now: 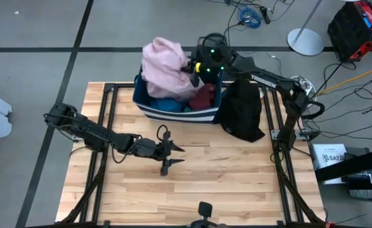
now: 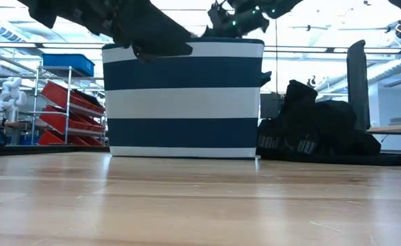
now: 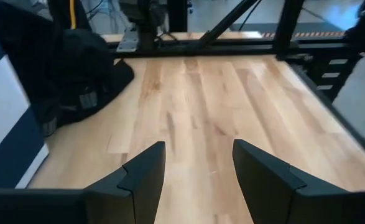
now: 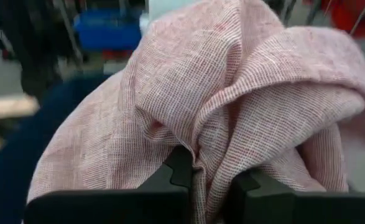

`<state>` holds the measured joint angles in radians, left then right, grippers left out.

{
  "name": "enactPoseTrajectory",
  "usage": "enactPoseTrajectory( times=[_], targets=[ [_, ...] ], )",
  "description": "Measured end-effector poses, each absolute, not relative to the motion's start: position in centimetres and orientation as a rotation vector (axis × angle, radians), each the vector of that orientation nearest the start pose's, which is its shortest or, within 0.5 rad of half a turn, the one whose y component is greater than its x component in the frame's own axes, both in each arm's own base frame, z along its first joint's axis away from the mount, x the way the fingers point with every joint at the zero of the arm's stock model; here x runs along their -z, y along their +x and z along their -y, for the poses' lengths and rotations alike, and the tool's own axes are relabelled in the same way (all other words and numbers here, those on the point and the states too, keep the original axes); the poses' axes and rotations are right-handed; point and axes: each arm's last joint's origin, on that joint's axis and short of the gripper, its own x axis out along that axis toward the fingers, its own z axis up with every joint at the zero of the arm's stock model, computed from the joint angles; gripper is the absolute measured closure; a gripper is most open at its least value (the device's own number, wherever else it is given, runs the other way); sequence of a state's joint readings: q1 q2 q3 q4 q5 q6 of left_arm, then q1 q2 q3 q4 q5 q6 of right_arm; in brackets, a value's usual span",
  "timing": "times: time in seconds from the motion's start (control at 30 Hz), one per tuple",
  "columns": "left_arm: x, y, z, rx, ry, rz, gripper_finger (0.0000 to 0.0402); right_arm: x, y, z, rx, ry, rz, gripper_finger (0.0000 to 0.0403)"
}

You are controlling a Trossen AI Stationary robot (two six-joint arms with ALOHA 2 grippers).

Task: Sort clothes
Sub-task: Put the pink polo shirt into the blue laundry organizer

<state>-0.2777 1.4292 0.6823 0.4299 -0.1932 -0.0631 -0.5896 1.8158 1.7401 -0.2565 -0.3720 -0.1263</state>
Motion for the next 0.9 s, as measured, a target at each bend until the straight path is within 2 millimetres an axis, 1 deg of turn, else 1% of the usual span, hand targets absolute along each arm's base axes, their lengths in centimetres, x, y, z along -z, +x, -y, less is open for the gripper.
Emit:
enactPoseTrajectory(
  times=[0.07, 0.13, 0.27, 0.33, 0.5, 0.57, 0.63, 0.67, 0.77, 0.9],
  targets=[
    [-21.2, 28.6, 7.1, 0.059, 0.015, -0.316, 0.0203, -35.7, 35.7, 22.6, 0.186, 0.047, -0.397, 0.0376],
    [-21.2, 28.7, 6.7, 0.048, 0.029, -0.316, 0.0203, -34.8, 35.3, 22.3, 0.180, 0.056, -0.504, 0.0376],
    [-21.0, 28.8, 5.9, 0.022, 0.032, -0.334, 0.0203, -34.3, 33.1, 21.5, 0.253, 0.033, -0.745, 0.0376],
    [-21.0, 28.8, 5.6, 0.010, 0.031, -0.341, 0.0203, -34.4, 32.0, 21.5, 0.274, 0.038, -0.807, 0.0376],
    [-21.0, 29.0, 4.7, 0.012, 0.018, -0.341, 0.0203, -33.9, 31.0, 21.9, 0.266, 0.042, -0.890, 0.0376],
    [-21.0, 29.1, 4.4, 0.009, 0.011, -0.341, 0.0203, -33.7, 30.8, 21.4, 0.221, 0.013, -0.939, 0.0376],
    [-21.0, 29.1, 4.3, 0.014, 0.009, -0.341, 0.0203, -33.7, 30.5, 20.2, 0.150, -0.030, -1.001, 0.0376],
    [-21.0, 29.1, 4.3, 0.016, 0.008, -0.341, 0.0203, -34.0, 30.5, 19.5, 0.122, -0.055, -1.009, 0.0376],
    [-21.0, 29.1, 4.4, 0.019, 0.022, -0.340, 0.0203, -35.7, 30.4, 17.0, 0.077, -0.117, -0.963, 0.0376],
    [-21.0, 29.1, 4.3, 0.022, 0.031, -0.341, 0.0203, -38.5, 30.1, 13.9, 0.040, -0.217, -0.843, 0.0376]
  ],
)
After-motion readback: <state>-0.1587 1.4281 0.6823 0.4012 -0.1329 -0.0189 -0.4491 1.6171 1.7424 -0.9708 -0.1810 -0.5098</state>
